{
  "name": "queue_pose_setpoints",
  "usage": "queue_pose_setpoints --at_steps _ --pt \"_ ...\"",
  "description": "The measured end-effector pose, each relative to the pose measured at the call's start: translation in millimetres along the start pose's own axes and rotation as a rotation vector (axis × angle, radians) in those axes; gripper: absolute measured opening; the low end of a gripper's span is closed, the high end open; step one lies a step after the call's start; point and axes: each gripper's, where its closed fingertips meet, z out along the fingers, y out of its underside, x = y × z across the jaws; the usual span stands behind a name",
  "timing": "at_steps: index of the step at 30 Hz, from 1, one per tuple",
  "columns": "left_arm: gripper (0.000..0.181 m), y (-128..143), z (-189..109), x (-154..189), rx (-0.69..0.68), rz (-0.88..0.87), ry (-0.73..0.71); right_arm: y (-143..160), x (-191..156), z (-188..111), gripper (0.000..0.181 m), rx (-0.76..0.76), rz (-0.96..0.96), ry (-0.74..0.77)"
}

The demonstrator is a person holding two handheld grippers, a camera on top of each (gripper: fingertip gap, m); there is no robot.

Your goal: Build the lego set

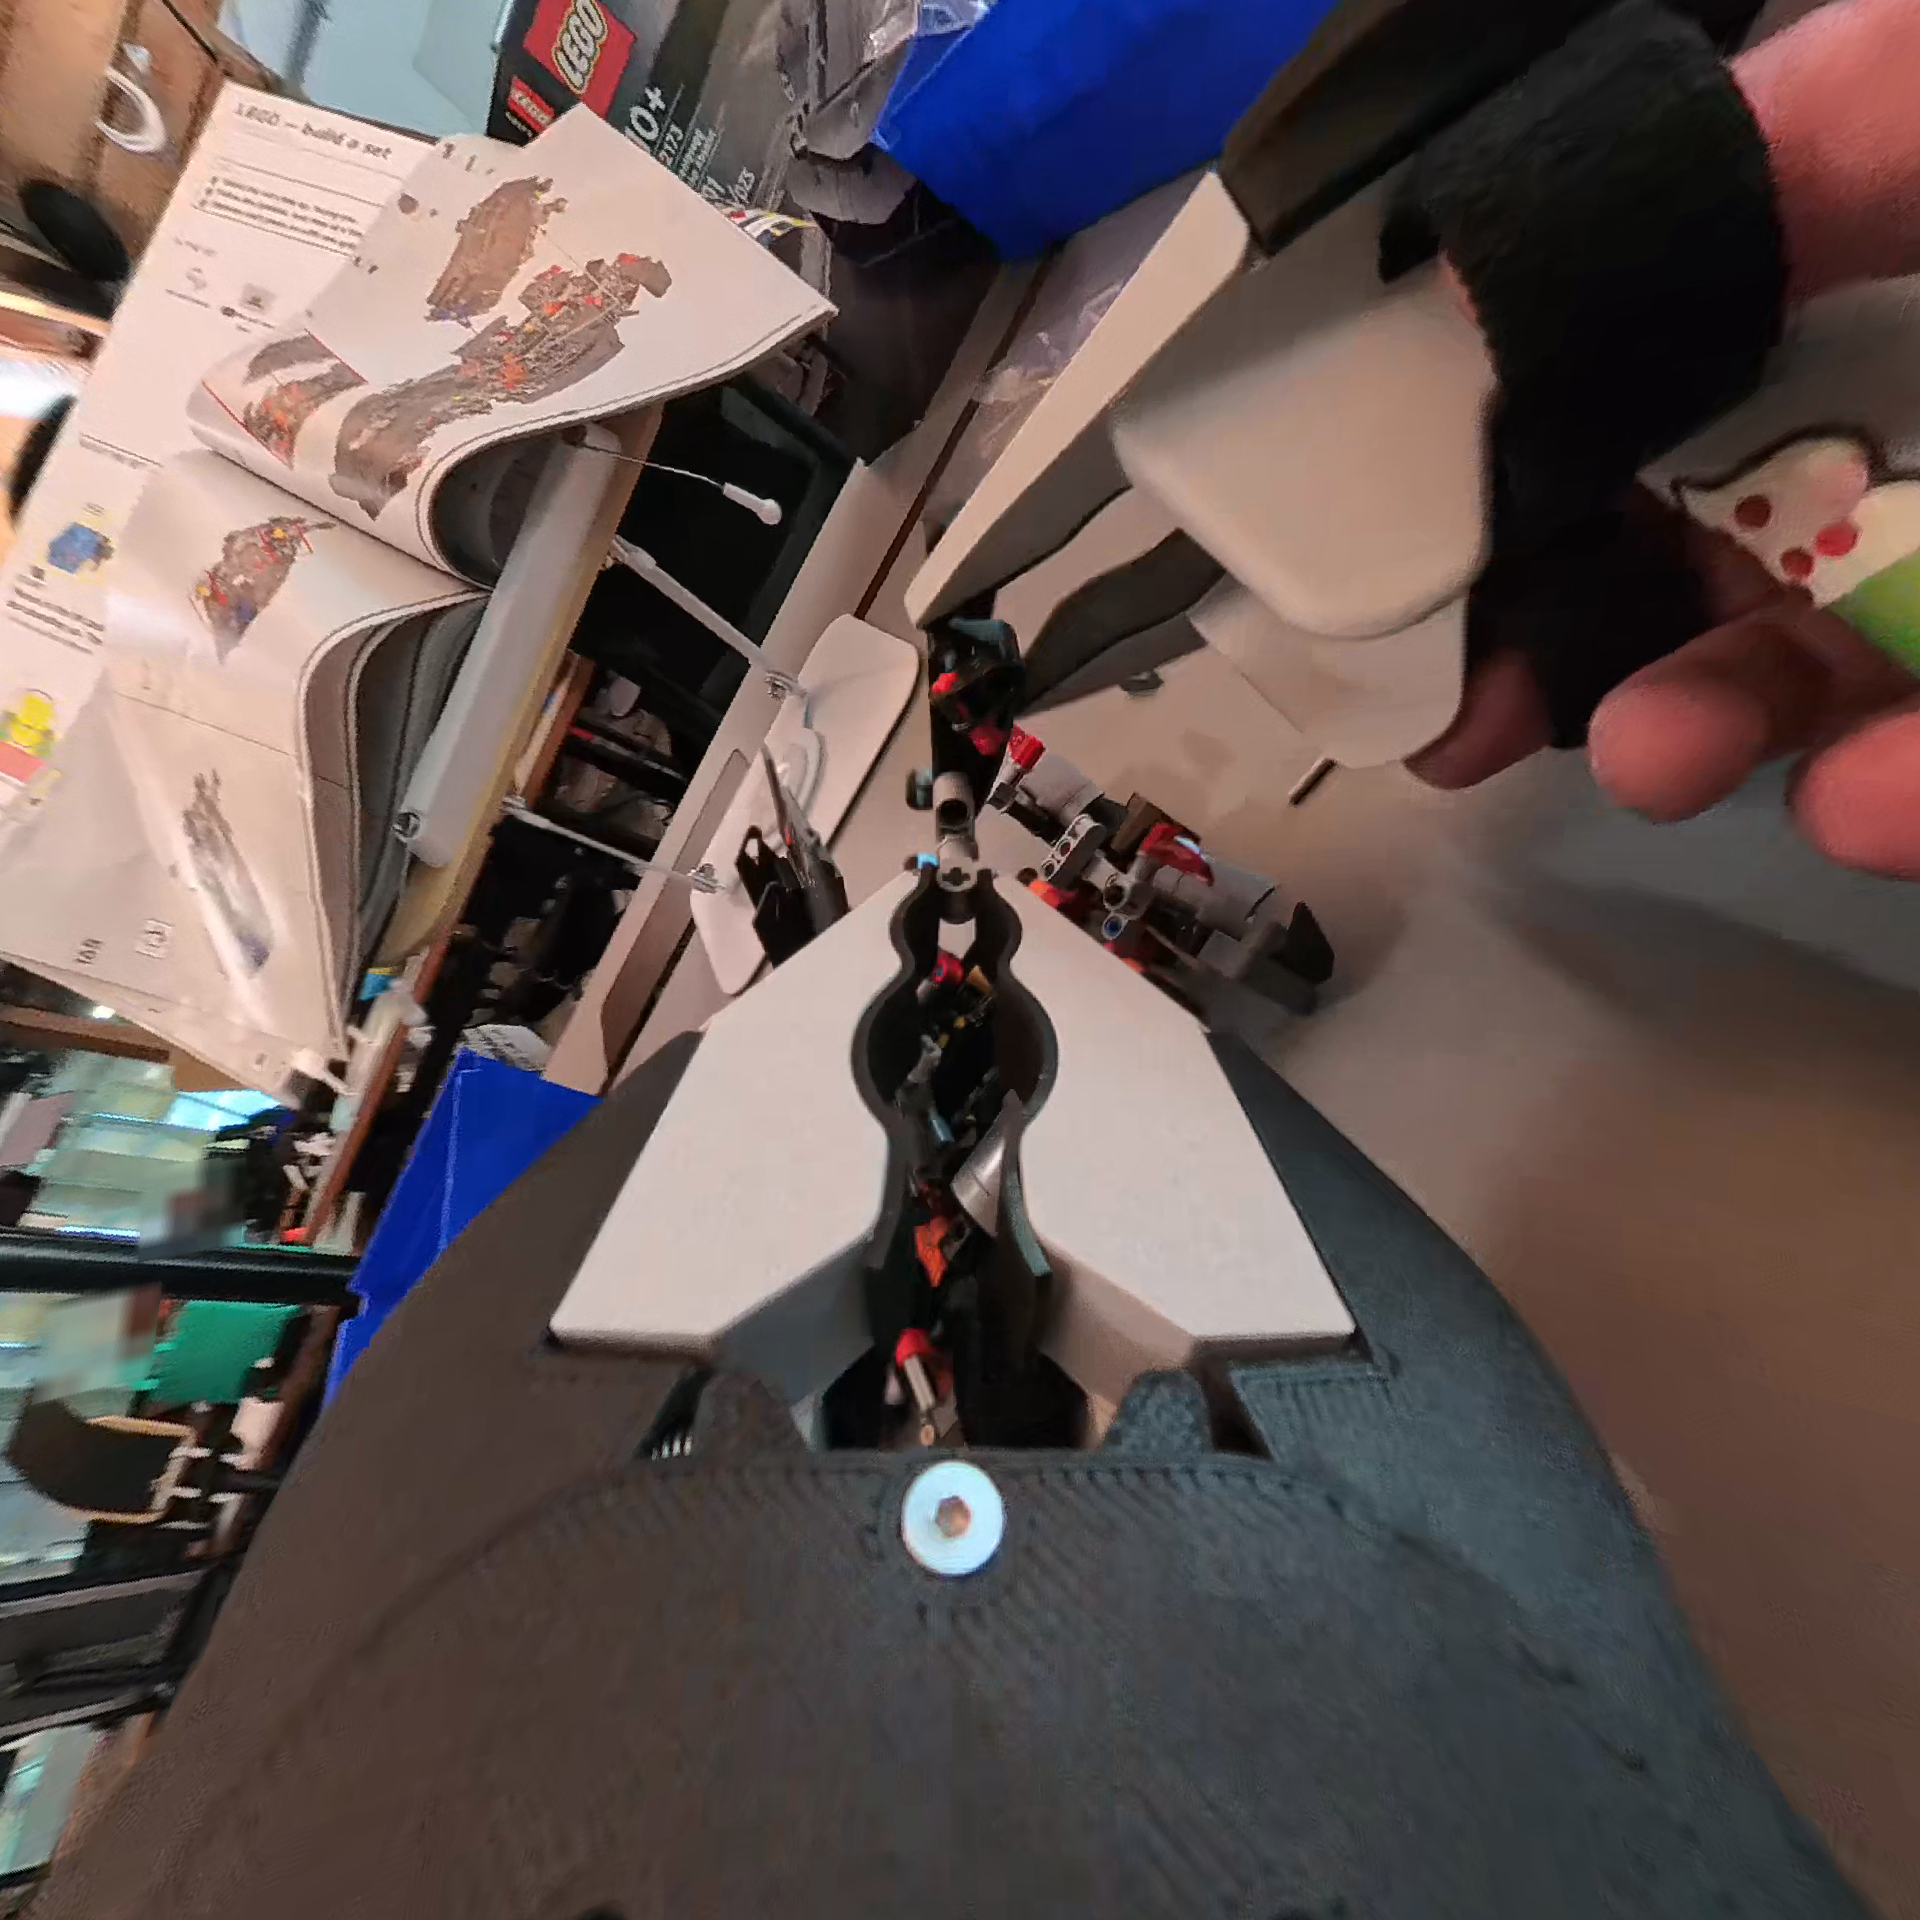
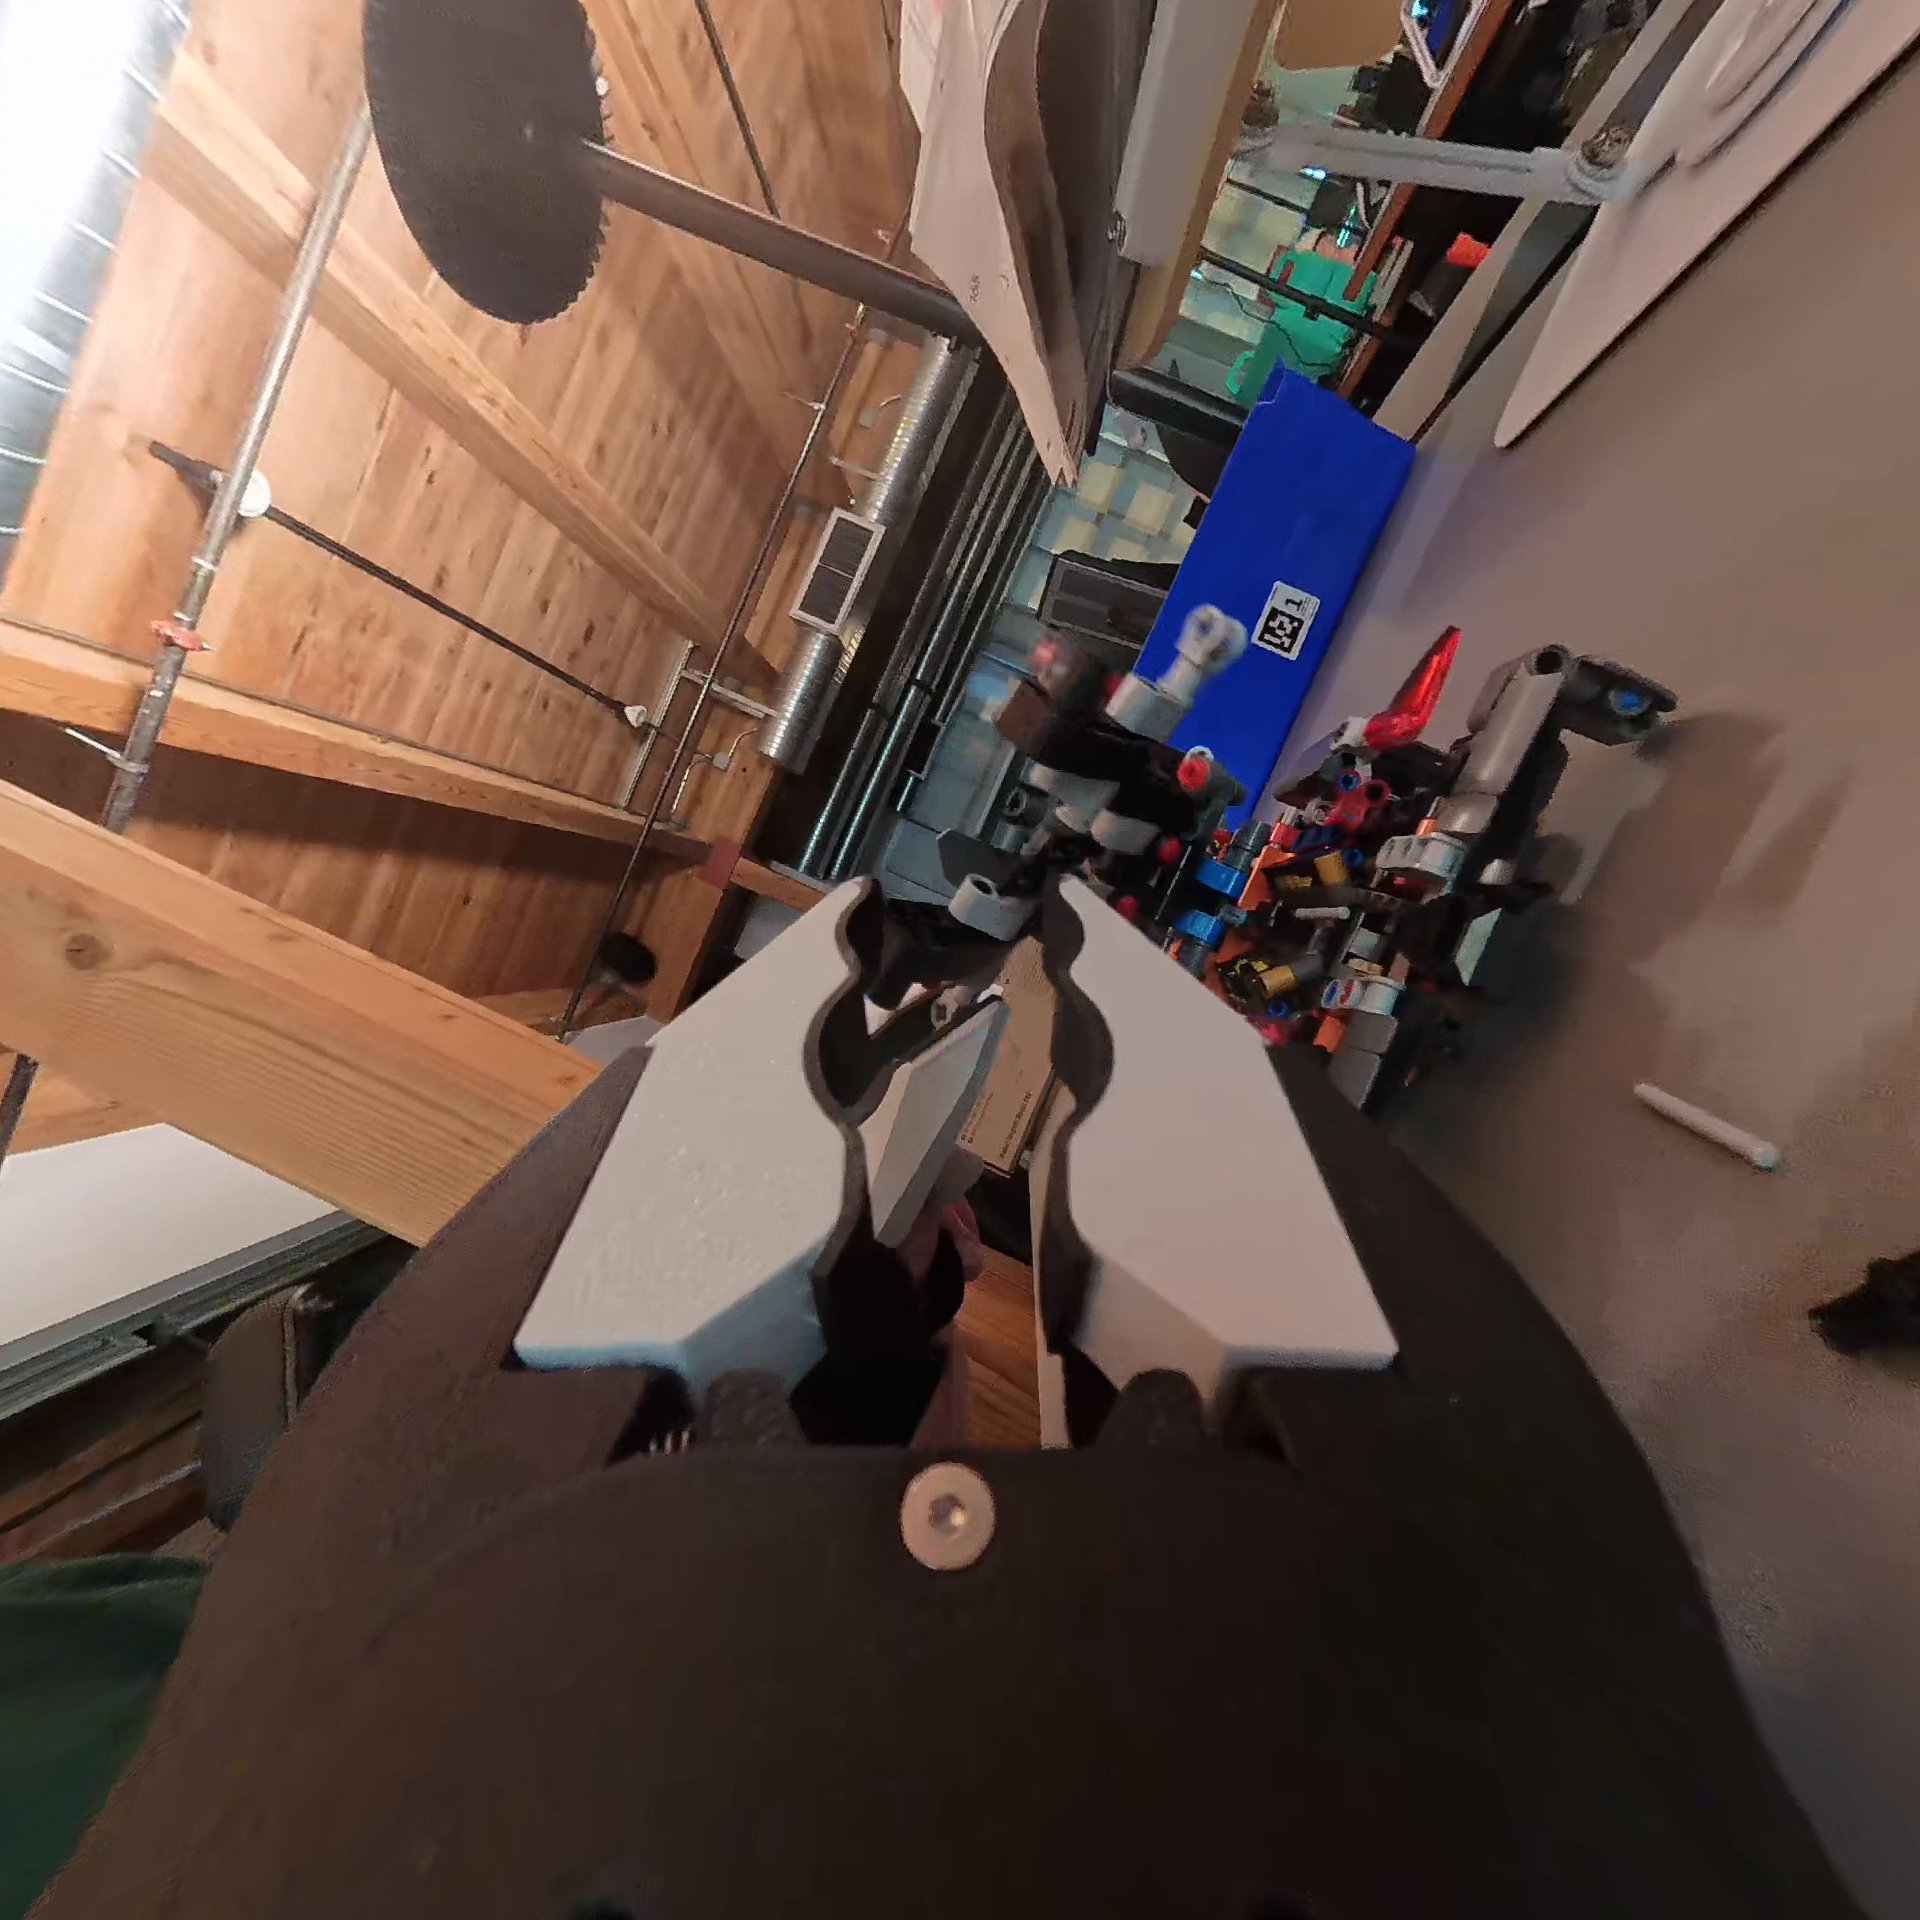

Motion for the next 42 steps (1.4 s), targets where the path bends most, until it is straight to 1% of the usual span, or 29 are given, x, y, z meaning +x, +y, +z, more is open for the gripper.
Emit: queue_pose_setpoints --at_steps 4,7,10,16,19,21,24,28,35,37,42 --pt "0.004 2.3 0.7 6.3 -0.016 0.072 -0.011 0.1 5.6 -2.3 0.019 -0.018 0.014 0.025" --pt "0.004 2.8 1.2 6.7 -0.02 0.115 -0.017 1.5 10.9 -2.9 0.019 -0.028 0.042 0.046" --pt "0.004 4.3 1.8 5.4 -0.023 0.134 -0.018 3.9 16.3 -4.8 0.023 -0.048 0.074 0.052" --pt "0.004 5.9 1.5 9.0 -0.016 0.183 -0.004 1.5 19.0 -13.0 0.021 -0.057 0.066 0.082" --pt "0.004 5.4 1.1 7.4 -0.009 0.204 -0.008 2.6 21.0 -16.3 0.02 -0.065 0.097 0.077" --pt "0.004 4.3 1.2 9.2 -0.001 0.225 -0.008 4.1 18.1 -17.5 0.018 -0.07 0.084 0.075" --pt "0.003 4.0 1.9 13.7 0.008 0.244 0.006 0.9 13.3 -16.3 0.017 -0.054 0.072 0.068" --pt "0.004 4.8 2.6 15.9 0.012 0.259 0.014 5.2 22.8 -12.6 0.018 -0.071 0.111 0.081" --pt "0.004 5.0 2.9 19.4 0.013 0.292 0.021 7.7 30.3 -8.7 0.011 -0.08 0.112 0.106" --pt "0.003 3.8 3.2 21.4 0.019 0.312 0.026 7.2 32.3 -8.5 0.009 -0.079 0.115 0.11" --pt "0.004 1.8 4.1 24.8 0.026 0.398 0.045 6.8 37.2 -9.9 0.011 -0.09 0.14 0.115"
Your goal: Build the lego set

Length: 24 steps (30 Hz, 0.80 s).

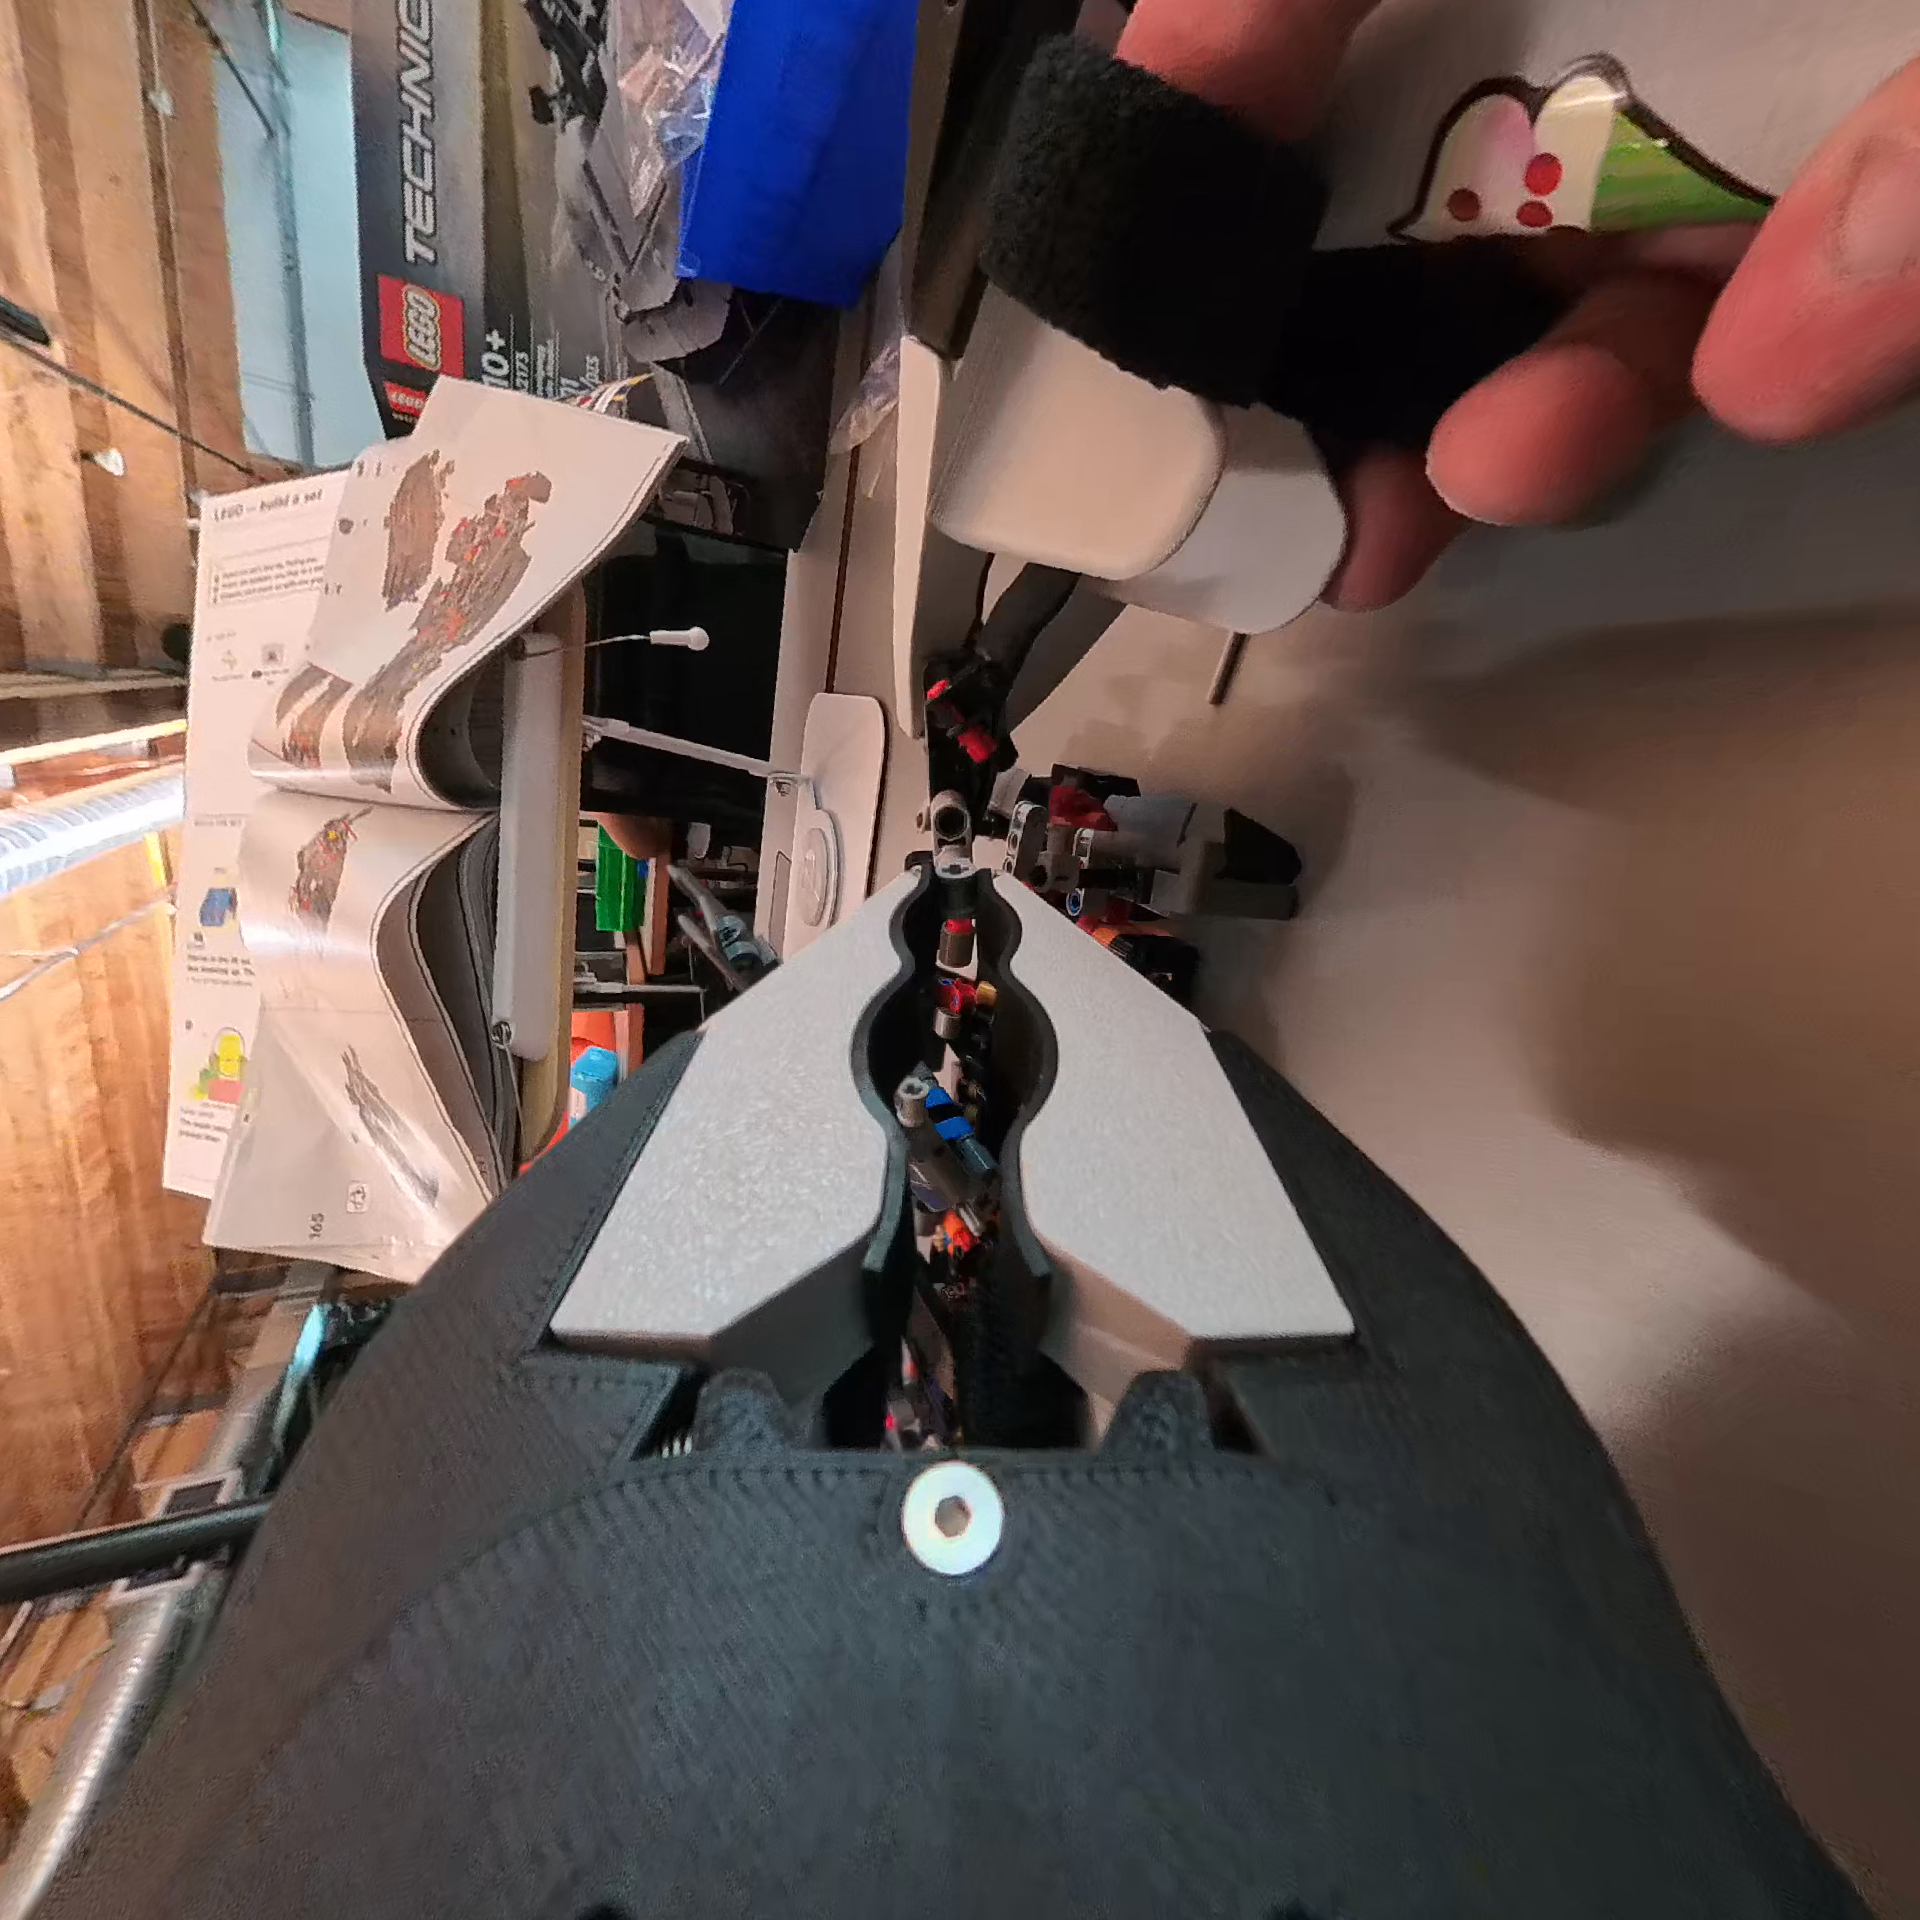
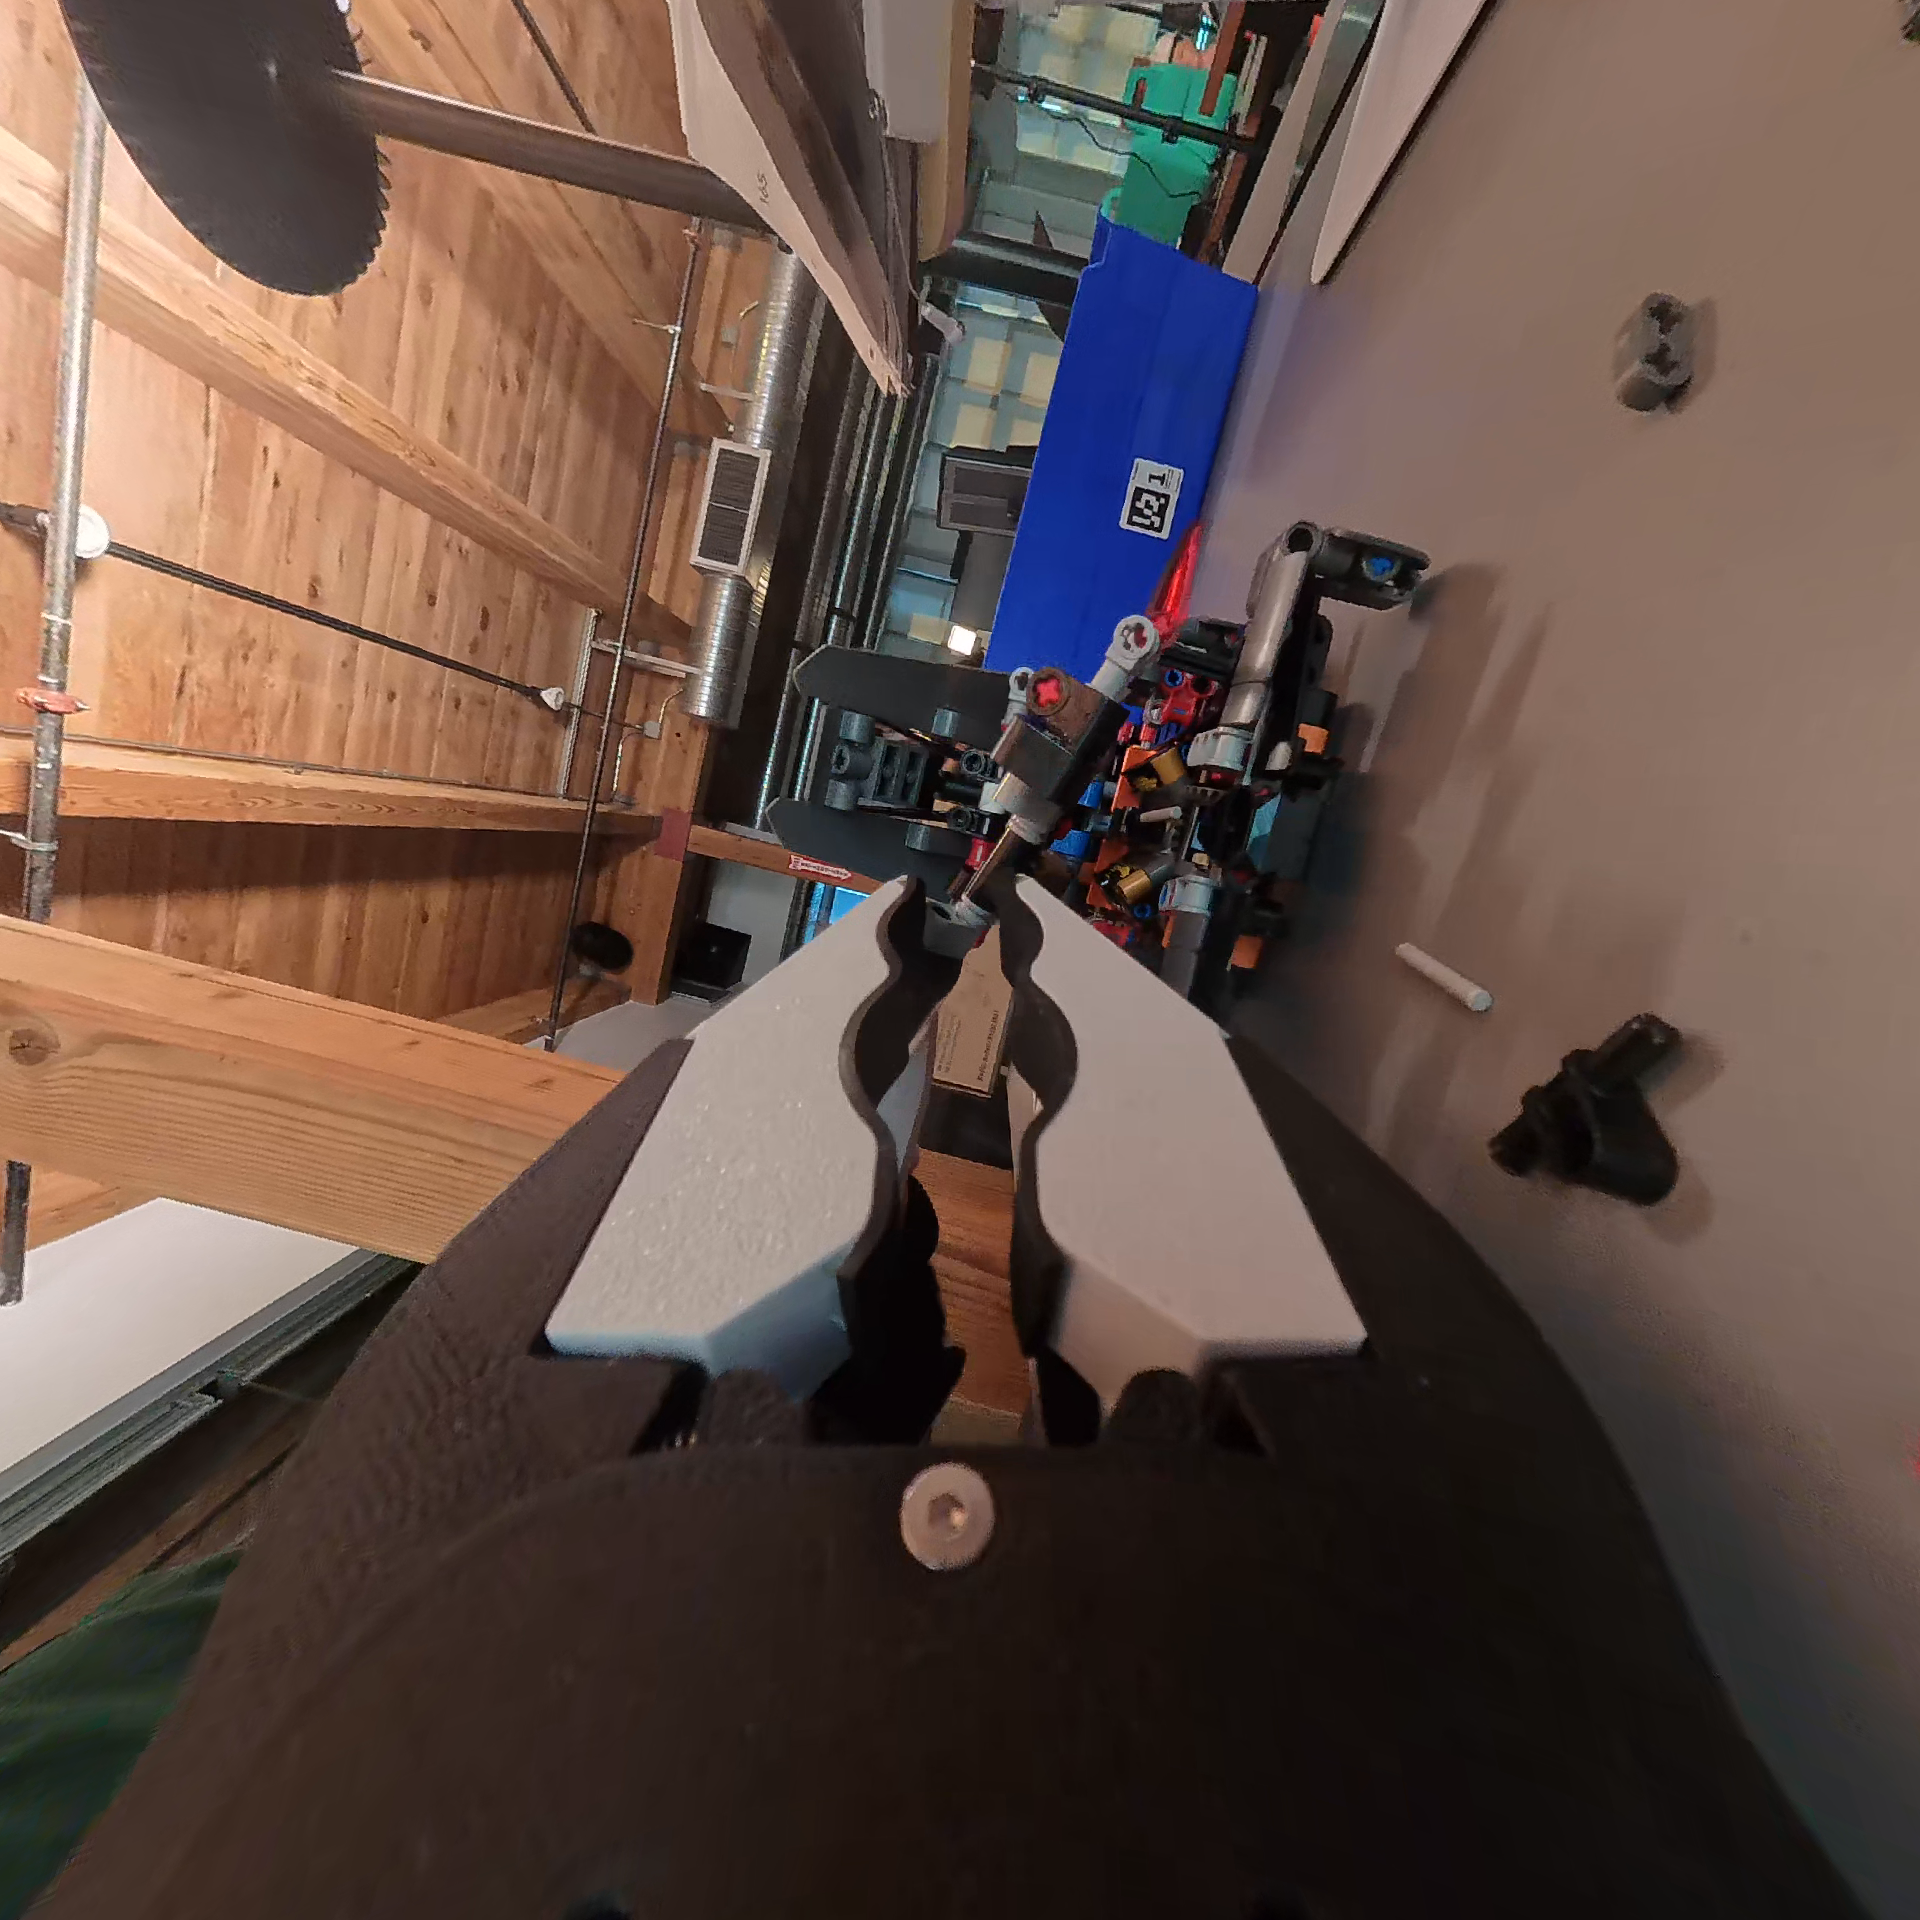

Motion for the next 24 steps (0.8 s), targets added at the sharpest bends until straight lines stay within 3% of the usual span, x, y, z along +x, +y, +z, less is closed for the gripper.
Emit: queue_pose_setpoints --at_steps 11,17,24 --pt "0.003 -15.0 0.0 15.3 0.055 0.197 0.055 4.0 14.8 -2.1 0.011 -0.063 -0.033 0.113" --pt "0.003 -16.1 0.2 18.3 0.087 0.235 0.067 4.6 21.3 -3.5 0.005 -0.087 -0.06 0.168" --pt "0.003 -15.1 4.3 26.6 0.108 0.258 0.085 8.4 33.2 0.5 0.013 -0.158 -0.138 0.275"
